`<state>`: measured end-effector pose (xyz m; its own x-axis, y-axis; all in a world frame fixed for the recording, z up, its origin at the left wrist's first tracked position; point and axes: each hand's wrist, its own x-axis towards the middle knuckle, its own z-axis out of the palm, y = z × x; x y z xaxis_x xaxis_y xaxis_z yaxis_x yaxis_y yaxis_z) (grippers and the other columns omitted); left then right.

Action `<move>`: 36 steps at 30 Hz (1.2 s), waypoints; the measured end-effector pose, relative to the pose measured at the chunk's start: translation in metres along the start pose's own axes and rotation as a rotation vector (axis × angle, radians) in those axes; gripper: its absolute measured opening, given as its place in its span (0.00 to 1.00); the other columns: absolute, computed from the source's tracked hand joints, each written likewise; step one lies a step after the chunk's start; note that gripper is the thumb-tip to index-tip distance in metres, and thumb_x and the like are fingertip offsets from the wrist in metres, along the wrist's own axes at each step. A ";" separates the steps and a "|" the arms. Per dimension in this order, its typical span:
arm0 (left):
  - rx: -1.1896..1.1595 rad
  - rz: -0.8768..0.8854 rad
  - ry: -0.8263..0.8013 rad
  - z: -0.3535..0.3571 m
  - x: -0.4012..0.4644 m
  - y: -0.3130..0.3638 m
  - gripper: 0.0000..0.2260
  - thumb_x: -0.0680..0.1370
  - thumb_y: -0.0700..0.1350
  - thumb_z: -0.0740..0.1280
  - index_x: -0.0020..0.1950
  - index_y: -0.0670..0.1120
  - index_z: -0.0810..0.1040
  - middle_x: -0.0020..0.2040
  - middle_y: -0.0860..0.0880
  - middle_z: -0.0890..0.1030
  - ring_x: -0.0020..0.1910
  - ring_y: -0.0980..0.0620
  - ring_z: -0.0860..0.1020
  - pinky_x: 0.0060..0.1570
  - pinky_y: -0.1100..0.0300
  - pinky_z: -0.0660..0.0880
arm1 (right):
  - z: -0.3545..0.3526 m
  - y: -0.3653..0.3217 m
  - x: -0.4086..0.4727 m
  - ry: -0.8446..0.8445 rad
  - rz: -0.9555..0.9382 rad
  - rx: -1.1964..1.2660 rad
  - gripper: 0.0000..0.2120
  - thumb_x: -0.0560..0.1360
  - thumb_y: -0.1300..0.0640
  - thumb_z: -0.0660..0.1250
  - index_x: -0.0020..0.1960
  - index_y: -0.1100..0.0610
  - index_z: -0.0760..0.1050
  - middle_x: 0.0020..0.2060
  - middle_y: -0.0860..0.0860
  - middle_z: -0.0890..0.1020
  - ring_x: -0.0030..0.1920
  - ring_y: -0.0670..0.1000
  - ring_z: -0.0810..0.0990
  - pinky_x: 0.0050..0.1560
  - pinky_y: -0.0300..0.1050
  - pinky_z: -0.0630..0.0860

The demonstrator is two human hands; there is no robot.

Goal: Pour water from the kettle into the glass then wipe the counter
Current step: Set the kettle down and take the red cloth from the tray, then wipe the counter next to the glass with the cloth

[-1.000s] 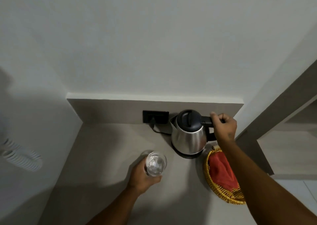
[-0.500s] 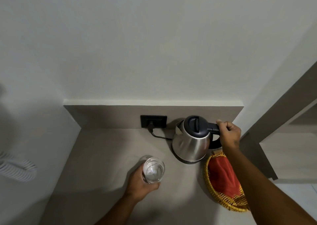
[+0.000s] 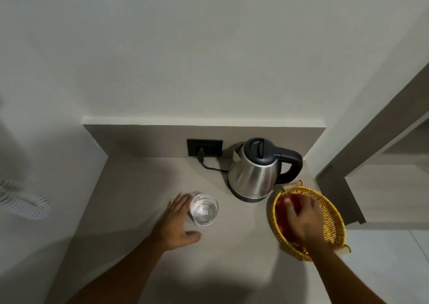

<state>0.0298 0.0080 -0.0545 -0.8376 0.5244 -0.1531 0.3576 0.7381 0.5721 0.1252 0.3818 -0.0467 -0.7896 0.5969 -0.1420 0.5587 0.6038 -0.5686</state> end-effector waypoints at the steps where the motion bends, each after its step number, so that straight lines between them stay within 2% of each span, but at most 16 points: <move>1: 0.107 -0.021 -0.027 0.001 0.002 -0.007 0.53 0.65 0.69 0.72 0.83 0.50 0.55 0.84 0.52 0.57 0.85 0.49 0.50 0.84 0.48 0.47 | 0.006 0.008 -0.007 -0.049 -0.040 -0.106 0.35 0.77 0.32 0.59 0.75 0.53 0.65 0.74 0.60 0.66 0.72 0.65 0.65 0.69 0.66 0.64; 2: 0.187 -0.038 -0.035 0.004 0.003 -0.012 0.55 0.67 0.73 0.68 0.84 0.47 0.51 0.85 0.50 0.52 0.85 0.49 0.46 0.84 0.49 0.43 | 0.011 0.014 -0.011 -0.074 -0.072 -0.186 0.36 0.77 0.33 0.61 0.77 0.53 0.62 0.76 0.60 0.63 0.74 0.66 0.61 0.70 0.66 0.62; 4: 0.294 -0.026 -0.015 0.012 0.003 -0.016 0.55 0.69 0.77 0.61 0.84 0.45 0.49 0.86 0.48 0.50 0.85 0.49 0.44 0.83 0.51 0.39 | 0.018 0.021 -0.015 -0.071 -0.087 -0.256 0.37 0.77 0.34 0.62 0.79 0.51 0.59 0.78 0.59 0.60 0.75 0.66 0.58 0.72 0.67 0.59; 8: 0.374 -0.007 0.072 0.025 0.001 -0.015 0.53 0.70 0.79 0.54 0.84 0.44 0.52 0.85 0.46 0.53 0.85 0.47 0.46 0.83 0.47 0.43 | 0.018 0.017 -0.009 -0.021 -0.064 -0.274 0.29 0.79 0.41 0.64 0.77 0.49 0.62 0.75 0.60 0.64 0.72 0.66 0.62 0.69 0.70 0.62; 11: 0.400 -0.012 0.059 0.025 0.002 -0.017 0.53 0.70 0.79 0.52 0.84 0.45 0.50 0.86 0.47 0.51 0.85 0.48 0.44 0.84 0.46 0.44 | 0.012 0.007 -0.003 -0.019 -0.031 -0.141 0.27 0.79 0.47 0.66 0.76 0.49 0.63 0.71 0.61 0.68 0.68 0.65 0.65 0.67 0.66 0.66; 14: 0.398 -0.028 0.068 0.026 0.001 -0.018 0.53 0.70 0.80 0.52 0.84 0.46 0.50 0.86 0.48 0.51 0.85 0.49 0.44 0.84 0.46 0.46 | 0.011 -0.014 -0.015 0.089 -0.068 -0.038 0.27 0.79 0.47 0.66 0.75 0.50 0.63 0.69 0.61 0.69 0.67 0.64 0.65 0.65 0.64 0.68; 17: 0.361 -0.040 0.065 0.026 0.002 -0.016 0.55 0.68 0.80 0.56 0.84 0.46 0.51 0.86 0.48 0.54 0.85 0.48 0.46 0.84 0.45 0.48 | 0.025 -0.040 -0.049 0.155 -0.238 -0.094 0.28 0.77 0.47 0.68 0.74 0.51 0.65 0.70 0.60 0.69 0.66 0.63 0.66 0.64 0.62 0.69; 19: 0.272 -0.078 0.044 0.021 0.005 -0.012 0.57 0.64 0.80 0.62 0.84 0.50 0.51 0.85 0.50 0.54 0.85 0.49 0.47 0.84 0.44 0.46 | 0.045 -0.057 -0.073 0.102 -0.337 -0.143 0.28 0.78 0.44 0.68 0.75 0.49 0.66 0.72 0.59 0.67 0.68 0.62 0.66 0.65 0.63 0.70; 21: 0.041 -0.103 0.052 0.014 0.010 -0.004 0.54 0.60 0.76 0.72 0.80 0.57 0.56 0.82 0.53 0.63 0.84 0.49 0.55 0.83 0.41 0.49 | 0.067 -0.067 -0.090 0.001 -0.405 -0.185 0.27 0.79 0.40 0.63 0.76 0.48 0.65 0.74 0.58 0.66 0.70 0.62 0.65 0.68 0.64 0.67; 24: -0.142 -0.037 0.148 0.007 0.015 0.007 0.44 0.57 0.68 0.80 0.69 0.60 0.69 0.67 0.59 0.75 0.69 0.54 0.73 0.75 0.42 0.65 | 0.097 -0.071 -0.105 -0.138 -0.464 -0.279 0.30 0.80 0.36 0.57 0.77 0.47 0.63 0.77 0.58 0.63 0.74 0.63 0.62 0.72 0.63 0.62; 26: -0.144 -0.001 0.199 0.005 0.017 0.017 0.37 0.57 0.64 0.80 0.64 0.58 0.75 0.59 0.59 0.78 0.60 0.57 0.76 0.67 0.46 0.73 | 0.105 -0.071 -0.107 -0.155 -0.445 -0.294 0.31 0.80 0.35 0.56 0.78 0.48 0.63 0.78 0.58 0.62 0.76 0.63 0.60 0.73 0.63 0.60; 28: -0.155 0.005 0.222 0.003 0.018 0.024 0.34 0.57 0.62 0.81 0.61 0.56 0.77 0.56 0.59 0.80 0.56 0.57 0.78 0.63 0.48 0.74 | 0.106 -0.068 -0.109 -0.162 -0.446 -0.277 0.30 0.80 0.35 0.55 0.77 0.48 0.64 0.78 0.58 0.64 0.76 0.63 0.61 0.72 0.63 0.61; 32: -0.198 -0.006 0.273 -0.009 0.015 0.023 0.36 0.57 0.59 0.84 0.61 0.53 0.78 0.58 0.56 0.82 0.59 0.55 0.79 0.69 0.46 0.69 | 0.111 -0.061 -0.136 -0.290 -0.659 -0.289 0.26 0.81 0.35 0.55 0.75 0.45 0.67 0.77 0.57 0.65 0.75 0.64 0.64 0.70 0.62 0.63; 34: -0.200 -0.043 0.299 -0.020 0.014 0.021 0.37 0.58 0.57 0.85 0.63 0.50 0.78 0.60 0.53 0.81 0.64 0.51 0.78 0.73 0.46 0.65 | 0.128 -0.072 -0.149 -0.344 -0.791 -0.287 0.24 0.80 0.36 0.59 0.72 0.46 0.71 0.75 0.59 0.69 0.72 0.65 0.68 0.68 0.65 0.69; 36: -0.234 -0.094 0.321 -0.032 0.012 0.019 0.37 0.58 0.55 0.86 0.64 0.49 0.78 0.63 0.50 0.81 0.67 0.47 0.77 0.74 0.42 0.67 | 0.149 -0.098 -0.146 -0.349 -0.900 -0.266 0.23 0.79 0.39 0.61 0.71 0.49 0.73 0.72 0.61 0.71 0.70 0.66 0.70 0.67 0.64 0.71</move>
<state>0.0129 0.0143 -0.0197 -0.9618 0.2725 0.0246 0.2005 0.6408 0.7411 0.1477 0.1564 -0.0910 -0.9529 -0.3032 -0.0026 -0.2785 0.8787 -0.3878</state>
